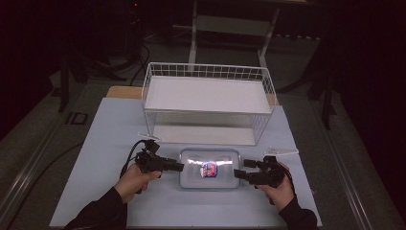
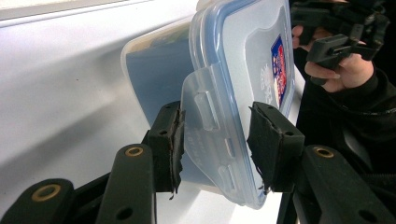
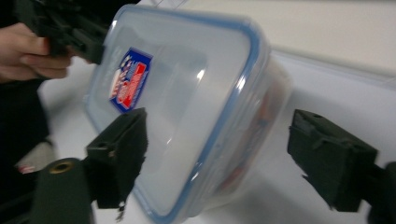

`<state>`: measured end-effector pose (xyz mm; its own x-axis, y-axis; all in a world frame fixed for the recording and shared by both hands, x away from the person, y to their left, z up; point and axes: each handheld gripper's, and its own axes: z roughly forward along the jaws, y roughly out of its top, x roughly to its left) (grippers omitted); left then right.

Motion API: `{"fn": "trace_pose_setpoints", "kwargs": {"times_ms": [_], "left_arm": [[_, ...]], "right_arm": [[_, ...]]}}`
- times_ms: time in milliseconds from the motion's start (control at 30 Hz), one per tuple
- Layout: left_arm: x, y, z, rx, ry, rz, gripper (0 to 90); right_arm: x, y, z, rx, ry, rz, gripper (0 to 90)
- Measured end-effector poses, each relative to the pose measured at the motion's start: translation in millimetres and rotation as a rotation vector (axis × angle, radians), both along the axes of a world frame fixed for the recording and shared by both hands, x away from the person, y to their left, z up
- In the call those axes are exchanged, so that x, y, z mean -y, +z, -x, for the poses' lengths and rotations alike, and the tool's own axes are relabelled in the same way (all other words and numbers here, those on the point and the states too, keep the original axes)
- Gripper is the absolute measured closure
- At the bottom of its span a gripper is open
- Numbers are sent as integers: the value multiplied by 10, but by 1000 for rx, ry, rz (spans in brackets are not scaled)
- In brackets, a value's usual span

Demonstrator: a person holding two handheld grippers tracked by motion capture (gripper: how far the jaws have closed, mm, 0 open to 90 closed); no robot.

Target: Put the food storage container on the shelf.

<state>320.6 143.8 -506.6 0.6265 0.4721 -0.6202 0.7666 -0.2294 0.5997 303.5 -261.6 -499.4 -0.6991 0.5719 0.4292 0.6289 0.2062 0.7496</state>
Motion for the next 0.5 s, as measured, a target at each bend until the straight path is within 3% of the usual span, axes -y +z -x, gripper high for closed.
{"fn": "trace_pose_setpoints", "kwargs": {"times_ms": [133, 367, 500], "left_arm": [[8, 10, 18, 10, -2, -7, 560], [7, 10, 37, 17, -4, -4, 564], [4, 6, 44, 16, -5, 1, 566]], "right_arm": [[31, -52, -45, -67, 8, -36, 273], [85, -114, -85, -128, 28, -79, 447], [75, -139, -97, -171, 53, -93, 488]]}}
